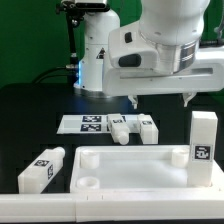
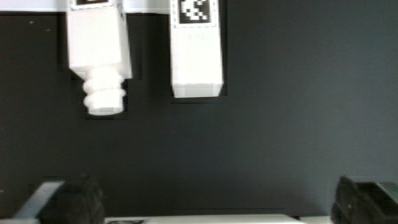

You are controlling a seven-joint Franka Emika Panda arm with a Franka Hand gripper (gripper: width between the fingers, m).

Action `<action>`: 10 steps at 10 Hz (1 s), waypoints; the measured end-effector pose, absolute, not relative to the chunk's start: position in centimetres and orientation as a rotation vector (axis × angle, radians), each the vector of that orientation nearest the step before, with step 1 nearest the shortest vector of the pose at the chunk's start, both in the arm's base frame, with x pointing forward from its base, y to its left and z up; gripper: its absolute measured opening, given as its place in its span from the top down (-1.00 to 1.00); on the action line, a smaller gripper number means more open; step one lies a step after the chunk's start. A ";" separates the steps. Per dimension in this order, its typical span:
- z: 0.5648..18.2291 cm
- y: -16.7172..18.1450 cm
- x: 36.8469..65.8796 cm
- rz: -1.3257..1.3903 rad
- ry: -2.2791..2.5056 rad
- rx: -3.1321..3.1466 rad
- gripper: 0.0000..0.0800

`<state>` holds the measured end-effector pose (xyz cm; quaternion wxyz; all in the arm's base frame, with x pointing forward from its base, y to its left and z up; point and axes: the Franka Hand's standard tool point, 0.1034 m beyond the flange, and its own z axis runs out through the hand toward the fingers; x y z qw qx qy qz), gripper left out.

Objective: Assemble desk

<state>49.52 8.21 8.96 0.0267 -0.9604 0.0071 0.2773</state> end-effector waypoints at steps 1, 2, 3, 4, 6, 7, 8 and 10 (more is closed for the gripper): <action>7.6 8.4 47.8 0.953 0.018 -2.943 -0.62; 6.3 8.3 46.7 1.014 0.010 -2.929 -0.62; 5.5 8.8 45.8 1.049 -0.021 -2.924 -0.62; 5.6 9.2 45.0 1.129 -0.001 -2.901 -0.62; 5.2 8.8 45.5 1.179 0.008 -2.883 -0.62; 5.0 8.7 45.2 1.186 0.015 -2.881 -0.62; 4.5 8.2 44.5 1.220 0.036 -2.869 -0.62; 4.0 7.9 43.7 1.278 0.061 -2.849 -0.62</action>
Offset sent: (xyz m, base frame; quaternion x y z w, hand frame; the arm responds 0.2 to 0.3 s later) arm -0.0264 0.0210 -0.0055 -0.0328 -0.1250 0.0241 0.9913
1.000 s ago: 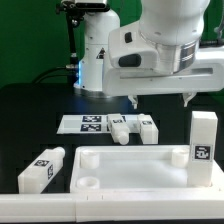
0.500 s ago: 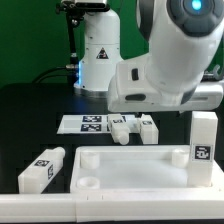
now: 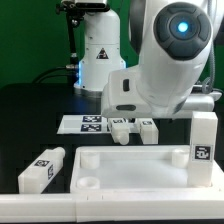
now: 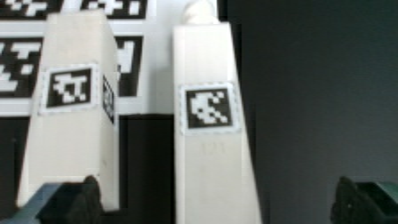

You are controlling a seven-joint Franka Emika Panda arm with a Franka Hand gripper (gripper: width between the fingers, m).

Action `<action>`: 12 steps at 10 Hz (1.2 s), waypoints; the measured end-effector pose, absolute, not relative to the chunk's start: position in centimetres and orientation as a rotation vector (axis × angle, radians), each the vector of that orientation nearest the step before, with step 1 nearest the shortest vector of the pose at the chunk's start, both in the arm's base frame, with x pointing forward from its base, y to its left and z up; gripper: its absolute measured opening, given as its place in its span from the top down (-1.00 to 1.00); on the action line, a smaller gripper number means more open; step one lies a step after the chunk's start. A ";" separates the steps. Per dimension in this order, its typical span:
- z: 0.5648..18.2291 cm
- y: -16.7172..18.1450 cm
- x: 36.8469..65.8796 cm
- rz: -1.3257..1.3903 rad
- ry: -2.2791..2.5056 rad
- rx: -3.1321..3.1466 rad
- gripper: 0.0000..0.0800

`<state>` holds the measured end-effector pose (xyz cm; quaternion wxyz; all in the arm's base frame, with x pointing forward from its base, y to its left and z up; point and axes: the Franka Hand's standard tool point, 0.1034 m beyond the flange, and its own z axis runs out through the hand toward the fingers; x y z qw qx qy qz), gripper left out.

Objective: Assemble desk

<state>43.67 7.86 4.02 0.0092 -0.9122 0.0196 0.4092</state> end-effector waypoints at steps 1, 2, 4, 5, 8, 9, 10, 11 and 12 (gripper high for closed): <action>4.0 7.8 43.7 1.278 0.062 -2.849 -0.62; 3.9 7.8 43.5 1.288 0.085 -2.846 -0.62; 3.1 7.8 42.8 1.392 0.204 -2.835 -0.62; 3.0 7.8 42.9 1.404 0.212 -2.836 -0.62; 2.9 7.6 42.8 1.407 0.217 -2.834 -0.62; 2.7 7.8 42.5 1.420 0.239 -2.835 -0.62; 2.5 8.2 42.3 1.430 0.252 -2.838 -0.62; 2.3 8.4 42.2 1.432 0.270 -2.841 -0.62; 2.0 8.4 42.2 1.427 0.289 -2.848 -0.62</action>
Offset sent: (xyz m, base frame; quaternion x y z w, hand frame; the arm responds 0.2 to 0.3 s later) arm -0.0036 0.0201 -0.0096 0.0380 -0.0889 0.0791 0.9922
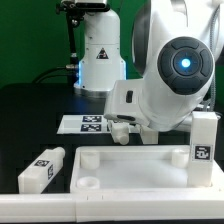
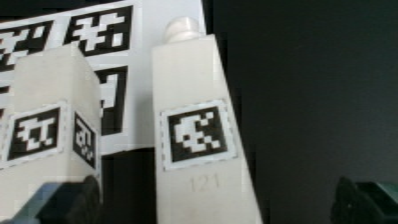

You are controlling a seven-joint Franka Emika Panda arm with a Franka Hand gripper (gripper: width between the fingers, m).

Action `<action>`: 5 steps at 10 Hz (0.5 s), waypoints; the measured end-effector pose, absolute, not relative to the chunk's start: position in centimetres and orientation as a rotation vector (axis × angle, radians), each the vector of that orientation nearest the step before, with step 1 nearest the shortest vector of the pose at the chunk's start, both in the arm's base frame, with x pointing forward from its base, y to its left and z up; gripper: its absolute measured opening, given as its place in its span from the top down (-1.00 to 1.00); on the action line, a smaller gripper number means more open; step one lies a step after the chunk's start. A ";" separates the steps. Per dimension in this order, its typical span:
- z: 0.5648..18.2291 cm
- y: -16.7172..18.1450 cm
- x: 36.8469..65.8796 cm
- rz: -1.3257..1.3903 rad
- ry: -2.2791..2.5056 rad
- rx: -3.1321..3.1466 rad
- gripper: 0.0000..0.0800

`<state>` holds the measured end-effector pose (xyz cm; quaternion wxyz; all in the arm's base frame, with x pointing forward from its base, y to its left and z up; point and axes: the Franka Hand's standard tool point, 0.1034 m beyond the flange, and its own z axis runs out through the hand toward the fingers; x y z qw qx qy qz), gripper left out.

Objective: Assemble desk

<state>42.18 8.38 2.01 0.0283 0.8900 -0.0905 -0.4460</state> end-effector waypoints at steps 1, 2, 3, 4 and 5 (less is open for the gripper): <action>1.8 8.4 42.1 -1.371 -0.294 2.742 -0.62; 1.5 8.4 42.0 -1.361 -0.307 2.740 -0.62; 1.3 8.4 42.1 -1.348 -0.316 2.743 -0.62; 1.2 8.3 42.1 -1.342 -0.321 2.742 -0.62; 1.2 8.2 42.1 -1.342 -0.321 2.742 -0.62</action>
Offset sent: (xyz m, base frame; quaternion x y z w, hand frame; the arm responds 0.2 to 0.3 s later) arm -0.0028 0.0061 -0.0077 0.0355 0.0077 0.0328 0.9988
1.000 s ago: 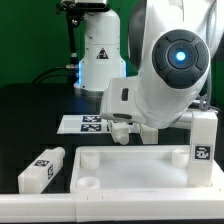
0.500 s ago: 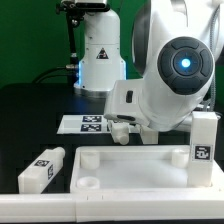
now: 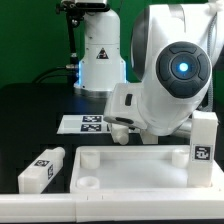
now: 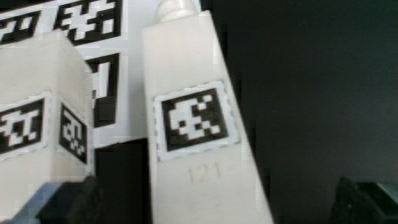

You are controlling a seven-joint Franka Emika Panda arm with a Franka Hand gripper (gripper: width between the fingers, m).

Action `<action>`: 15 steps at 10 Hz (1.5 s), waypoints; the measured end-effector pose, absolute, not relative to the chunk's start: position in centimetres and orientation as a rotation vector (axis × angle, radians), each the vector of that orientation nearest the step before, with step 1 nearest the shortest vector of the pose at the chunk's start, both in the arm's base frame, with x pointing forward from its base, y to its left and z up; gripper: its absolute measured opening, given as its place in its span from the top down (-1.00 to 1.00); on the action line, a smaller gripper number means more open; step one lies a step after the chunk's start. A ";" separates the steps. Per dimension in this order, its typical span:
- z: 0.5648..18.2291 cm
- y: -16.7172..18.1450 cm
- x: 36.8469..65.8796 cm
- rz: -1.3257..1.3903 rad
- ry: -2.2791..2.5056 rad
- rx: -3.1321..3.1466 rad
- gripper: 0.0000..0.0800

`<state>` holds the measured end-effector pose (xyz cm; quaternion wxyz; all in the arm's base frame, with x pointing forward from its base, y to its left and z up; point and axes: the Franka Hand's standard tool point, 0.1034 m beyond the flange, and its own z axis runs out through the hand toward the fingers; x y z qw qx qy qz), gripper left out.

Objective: Assemble desk

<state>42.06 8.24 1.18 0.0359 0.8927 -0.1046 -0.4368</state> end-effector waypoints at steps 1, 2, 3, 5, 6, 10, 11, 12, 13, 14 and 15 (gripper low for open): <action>1.2 8.2 42.1 -1.342 -0.322 2.742 -0.57; 1.2 8.2 42.1 -1.342 -0.323 2.742 -0.25; 1.2 8.2 42.1 -1.342 -0.323 2.742 -0.25; 1.3 8.2 42.2 -1.341 -0.324 2.744 0.29; 2.6 8.0 43.0 -1.331 -0.320 2.761 0.29; 11.9 4.3 48.4 -1.045 -0.226 2.949 0.29; 11.8 4.1 49.4 -0.885 -0.178 2.977 0.29; 11.3 4.5 49.0 -0.796 -0.189 3.002 0.29; 11.4 4.5 48.9 -0.744 -0.187 3.019 0.29; 11.8 4.7 50.2 -0.626 -0.171 3.085 0.29; 13.4 4.1 52.5 -0.501 -0.174 3.180 0.29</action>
Offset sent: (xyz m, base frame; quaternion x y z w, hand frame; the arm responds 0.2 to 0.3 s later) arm 0.0000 0.0000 0.0000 0.0000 0.0000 0.0000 1.0000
